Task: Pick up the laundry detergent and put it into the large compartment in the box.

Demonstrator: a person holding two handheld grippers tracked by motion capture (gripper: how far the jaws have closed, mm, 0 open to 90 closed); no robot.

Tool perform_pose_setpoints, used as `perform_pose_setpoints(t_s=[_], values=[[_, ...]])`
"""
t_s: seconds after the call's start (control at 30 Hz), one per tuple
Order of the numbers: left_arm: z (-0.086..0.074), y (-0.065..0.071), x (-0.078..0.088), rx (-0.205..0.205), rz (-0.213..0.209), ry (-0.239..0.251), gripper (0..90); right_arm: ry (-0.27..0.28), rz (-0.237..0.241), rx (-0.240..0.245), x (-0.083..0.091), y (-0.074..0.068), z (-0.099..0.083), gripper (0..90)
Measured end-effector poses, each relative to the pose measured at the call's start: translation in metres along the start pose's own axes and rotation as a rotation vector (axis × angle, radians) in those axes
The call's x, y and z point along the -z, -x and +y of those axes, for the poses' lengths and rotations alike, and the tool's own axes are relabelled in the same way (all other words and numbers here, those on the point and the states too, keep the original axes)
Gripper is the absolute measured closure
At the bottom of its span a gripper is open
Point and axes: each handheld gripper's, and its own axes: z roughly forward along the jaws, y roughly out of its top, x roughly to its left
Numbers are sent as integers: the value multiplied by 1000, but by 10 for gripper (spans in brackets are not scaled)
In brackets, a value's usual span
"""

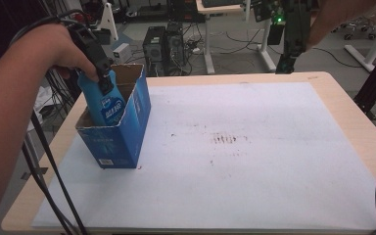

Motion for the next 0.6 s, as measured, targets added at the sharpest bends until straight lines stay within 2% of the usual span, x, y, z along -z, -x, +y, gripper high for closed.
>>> perform_pose_setpoints(t_s=[0.07, 0.23, 0.27, 0.33, 0.6], values=[[0, -1, -7, 4, 8, -11, 378, -7, 1, -7, -1, 0, 0, 25], [1, -1, -19, -30, 15, -23, 378, -7, 0, -9, 0, 0, -2, 25], [1, 1, -26, -70, 13, -31, 378, -3, 0, -4, 0, 1, -2, 25], [2, 3, -32, -106, 12, -37, 378, -4, 1, -6, 0, 1, -2, 25], [1, 6, -49, -218, 36, -48, 378, -4, 0, 3, -3, 2, -2, 26]])
